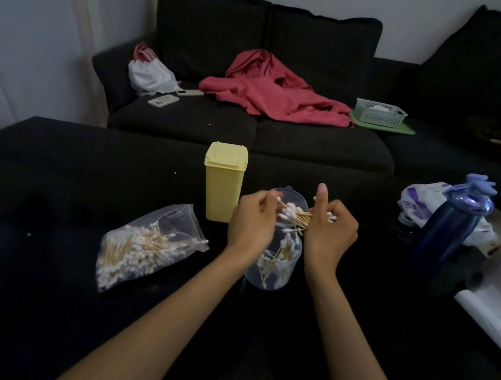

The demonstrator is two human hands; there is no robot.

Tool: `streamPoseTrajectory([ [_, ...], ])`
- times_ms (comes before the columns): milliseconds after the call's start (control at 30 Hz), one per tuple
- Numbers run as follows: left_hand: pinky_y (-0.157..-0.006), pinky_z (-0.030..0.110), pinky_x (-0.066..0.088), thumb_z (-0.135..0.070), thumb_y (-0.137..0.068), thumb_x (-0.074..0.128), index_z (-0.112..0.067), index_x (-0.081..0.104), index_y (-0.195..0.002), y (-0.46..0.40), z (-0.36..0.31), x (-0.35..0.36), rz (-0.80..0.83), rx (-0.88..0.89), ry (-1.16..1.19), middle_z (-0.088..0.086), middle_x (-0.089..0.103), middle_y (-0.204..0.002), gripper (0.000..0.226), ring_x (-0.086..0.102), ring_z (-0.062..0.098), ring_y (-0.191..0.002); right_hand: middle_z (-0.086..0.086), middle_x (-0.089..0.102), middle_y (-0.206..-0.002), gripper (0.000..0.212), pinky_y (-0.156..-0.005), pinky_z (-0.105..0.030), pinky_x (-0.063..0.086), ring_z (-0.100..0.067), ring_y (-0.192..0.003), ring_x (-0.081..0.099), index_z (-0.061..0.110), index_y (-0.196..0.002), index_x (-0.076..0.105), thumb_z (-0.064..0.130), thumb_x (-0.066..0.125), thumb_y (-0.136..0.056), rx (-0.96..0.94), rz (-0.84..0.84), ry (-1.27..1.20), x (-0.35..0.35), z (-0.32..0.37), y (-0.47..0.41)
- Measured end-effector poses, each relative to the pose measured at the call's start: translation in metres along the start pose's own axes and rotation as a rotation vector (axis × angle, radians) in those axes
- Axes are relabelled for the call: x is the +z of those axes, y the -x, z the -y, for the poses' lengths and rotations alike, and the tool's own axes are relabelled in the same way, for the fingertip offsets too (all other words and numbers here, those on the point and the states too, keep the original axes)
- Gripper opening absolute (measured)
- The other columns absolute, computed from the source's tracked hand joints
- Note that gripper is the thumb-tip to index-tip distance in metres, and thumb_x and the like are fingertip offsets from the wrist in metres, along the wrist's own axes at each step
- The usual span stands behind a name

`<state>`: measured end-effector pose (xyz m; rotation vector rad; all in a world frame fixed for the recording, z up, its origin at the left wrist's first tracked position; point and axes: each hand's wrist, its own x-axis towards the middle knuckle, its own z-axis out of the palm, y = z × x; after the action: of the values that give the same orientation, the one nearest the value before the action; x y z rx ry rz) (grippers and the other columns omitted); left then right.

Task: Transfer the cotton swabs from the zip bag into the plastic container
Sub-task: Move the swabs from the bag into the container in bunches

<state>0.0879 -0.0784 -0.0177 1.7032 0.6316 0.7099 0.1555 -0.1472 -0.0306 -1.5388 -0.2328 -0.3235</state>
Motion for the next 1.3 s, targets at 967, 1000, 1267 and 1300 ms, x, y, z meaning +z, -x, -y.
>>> streamPoseTrajectory([
  [967,-0.056,0.019,0.034,-0.024,-0.097,0.049,-0.02,0.07,-0.106,0.004,-0.013,-0.074,0.278,-0.222,-0.196,-0.005,0.063,-0.098,0.023,0.049,0.005,-0.076,0.003,0.051,-0.056,0.016,-0.034,-0.012,0.033,-0.002,-0.036,0.039,0.02,-0.084,0.062,0.025,0.052,-0.095,0.63,0.39,-0.396,-0.034,0.021,-0.023],
  [1000,-0.052,0.017,0.032,-0.026,-0.096,0.051,-0.02,0.072,-0.105,0.001,-0.016,-0.073,0.319,-0.279,-0.196,-0.006,0.062,-0.093,0.023,0.047,0.004,-0.073,0.002,0.052,-0.054,0.016,-0.03,-0.01,0.031,-0.001,-0.031,0.037,0.023,-0.087,0.064,0.02,0.05,-0.094,0.712,0.516,-0.522,-0.039,0.02,-0.023],
  [1267,-0.044,0.013,0.026,-0.025,-0.097,0.048,-0.015,0.065,-0.115,0.0,-0.023,-0.053,0.551,-0.374,-0.125,-0.005,0.051,-0.075,0.027,0.039,0.003,-0.059,0.0,0.045,-0.045,0.024,-0.031,-0.008,0.028,-0.003,-0.027,0.034,0.011,-0.066,0.054,0.03,0.059,-0.081,0.857,0.974,-0.422,-0.037,0.023,-0.012],
  [1300,-0.048,0.016,0.028,-0.027,-0.097,0.047,-0.018,0.065,-0.114,0.002,-0.024,-0.051,0.547,-0.339,-0.18,-0.006,0.051,-0.077,0.026,0.04,0.004,-0.062,0.0,0.044,-0.045,0.023,-0.029,-0.007,0.026,-0.003,-0.026,0.033,0.012,-0.066,0.056,0.029,0.057,-0.082,0.859,0.968,-0.408,-0.036,0.023,-0.012],
])
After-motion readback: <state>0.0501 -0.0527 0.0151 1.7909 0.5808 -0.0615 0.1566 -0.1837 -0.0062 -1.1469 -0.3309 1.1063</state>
